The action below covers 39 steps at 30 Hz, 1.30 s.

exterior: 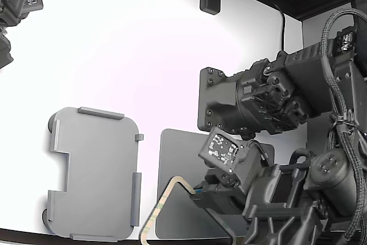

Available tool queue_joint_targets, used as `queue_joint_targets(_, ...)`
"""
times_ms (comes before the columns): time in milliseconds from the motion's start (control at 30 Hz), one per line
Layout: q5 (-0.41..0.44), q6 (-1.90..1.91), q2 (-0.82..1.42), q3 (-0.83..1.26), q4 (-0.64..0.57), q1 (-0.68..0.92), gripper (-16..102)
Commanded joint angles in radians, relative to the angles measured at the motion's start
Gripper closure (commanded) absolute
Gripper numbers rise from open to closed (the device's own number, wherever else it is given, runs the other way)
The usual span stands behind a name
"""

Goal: Move top rectangular frame to the holder.

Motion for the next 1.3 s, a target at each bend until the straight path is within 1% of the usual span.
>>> queue_joint_targets(0,-0.011,0.055,-0.008,-0.067,0.011,-0.069,97)
queue_joint_targets(200,-0.041,0.104,-0.066,-0.152,0.011,-0.118,97)
queue_joint_targets(300,-0.040,0.140,-0.086,-0.195,0.011,-0.138,97)
queue_joint_targets(567,0.048,0.275,-0.140,-0.230,0.012,-0.201,97)
queue_joint_targets(800,0.075,0.396,-0.186,-0.241,0.012,-0.242,97)
queue_joint_targets(1033,0.049,0.482,-0.224,-0.268,0.012,-0.284,97)
queue_joint_targets(1267,-0.009,0.532,-0.247,-0.273,0.011,-0.353,97)
